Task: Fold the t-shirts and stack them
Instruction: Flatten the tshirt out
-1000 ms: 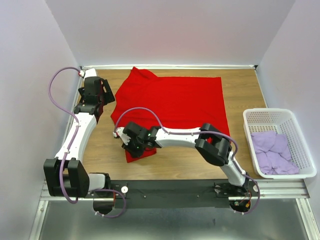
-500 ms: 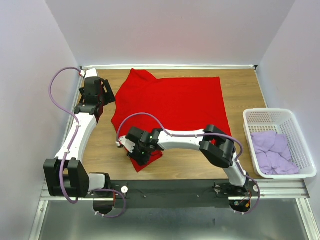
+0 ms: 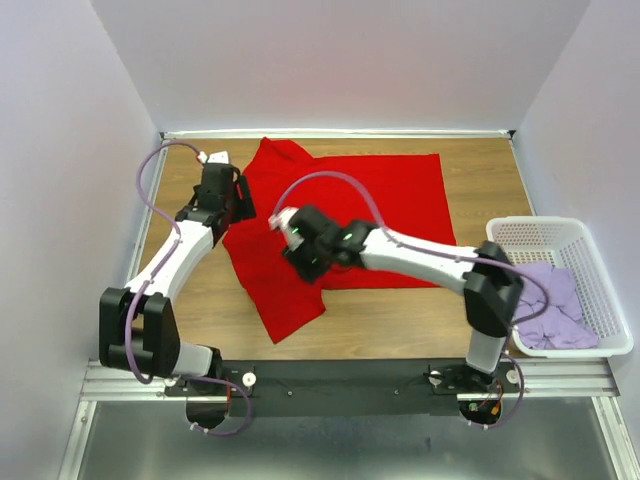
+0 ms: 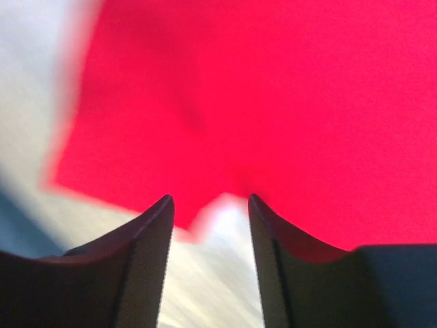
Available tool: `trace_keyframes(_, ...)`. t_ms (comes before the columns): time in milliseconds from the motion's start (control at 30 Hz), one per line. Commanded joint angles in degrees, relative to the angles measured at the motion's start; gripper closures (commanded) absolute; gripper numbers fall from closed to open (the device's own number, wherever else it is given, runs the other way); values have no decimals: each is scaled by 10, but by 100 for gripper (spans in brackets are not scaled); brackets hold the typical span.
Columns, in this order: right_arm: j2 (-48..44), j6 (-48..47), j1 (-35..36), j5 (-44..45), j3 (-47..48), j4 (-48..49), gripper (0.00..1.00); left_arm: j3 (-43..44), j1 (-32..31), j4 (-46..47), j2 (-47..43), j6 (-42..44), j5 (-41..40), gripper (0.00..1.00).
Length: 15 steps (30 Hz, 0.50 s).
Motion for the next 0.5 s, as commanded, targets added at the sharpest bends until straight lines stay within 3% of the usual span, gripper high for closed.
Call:
trace_keyframes(0,-73,81,-94,145,-67,-24,43,-8,-30,-21,34,-37,10,21)
trace_keyframes(200,-141,167,-245,174,-171,-26,36,-11,-41,-29,99,-45,21,21)
trace_keyframes(467,-146,199,-296,172,-265,-5,36,-43,-44,-34,173,-52,58,24)
